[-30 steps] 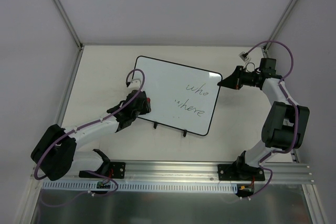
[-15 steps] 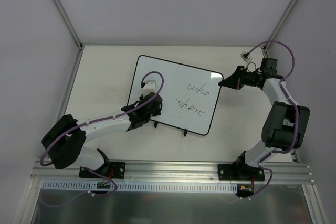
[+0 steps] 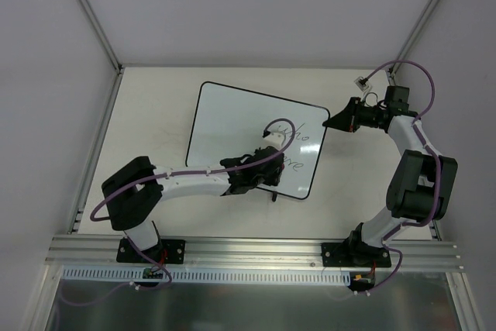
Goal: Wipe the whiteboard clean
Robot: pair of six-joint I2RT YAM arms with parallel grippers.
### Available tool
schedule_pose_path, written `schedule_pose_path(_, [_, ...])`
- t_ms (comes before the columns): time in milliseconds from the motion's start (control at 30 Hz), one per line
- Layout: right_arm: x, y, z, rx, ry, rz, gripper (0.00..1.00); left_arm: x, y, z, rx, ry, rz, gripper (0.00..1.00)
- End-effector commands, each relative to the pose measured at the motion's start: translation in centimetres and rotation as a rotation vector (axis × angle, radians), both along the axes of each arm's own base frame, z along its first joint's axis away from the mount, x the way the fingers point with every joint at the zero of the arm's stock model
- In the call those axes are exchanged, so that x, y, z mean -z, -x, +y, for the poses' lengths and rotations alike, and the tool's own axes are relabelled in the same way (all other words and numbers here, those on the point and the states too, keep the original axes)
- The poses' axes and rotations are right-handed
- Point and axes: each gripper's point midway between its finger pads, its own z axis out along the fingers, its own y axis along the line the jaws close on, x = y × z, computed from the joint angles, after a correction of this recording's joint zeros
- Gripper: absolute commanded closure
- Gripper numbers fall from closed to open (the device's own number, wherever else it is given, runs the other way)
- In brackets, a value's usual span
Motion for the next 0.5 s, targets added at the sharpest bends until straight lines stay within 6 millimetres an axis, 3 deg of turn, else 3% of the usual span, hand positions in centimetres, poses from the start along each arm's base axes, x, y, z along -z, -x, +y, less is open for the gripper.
schedule_pose_path(0, [0.6,-1.5,-1.1,0.026,0.126,-0.134,1.00,1.4,1.6,-2.1,0.110,-0.023,0.027,1.00])
schedule_pose_path(233, [0.7,-1.3,-1.0,0.025,0.125,-0.131,1.00,1.7,0.3,2.0,-0.031,-0.076,-0.020,1.00])
schedule_pose_path(300, [0.7,-1.4,-1.1,0.026,0.125,-0.133,1.00,2.8,-0.1,4.7,-0.117,-0.113,-0.002,1.00])
schedule_pose_path(467, [0.6,-1.4,-1.1,0.025,0.124,-0.133,1.00,2.9,-2.0,10.7,-0.337,-0.097,0.010,1.00])
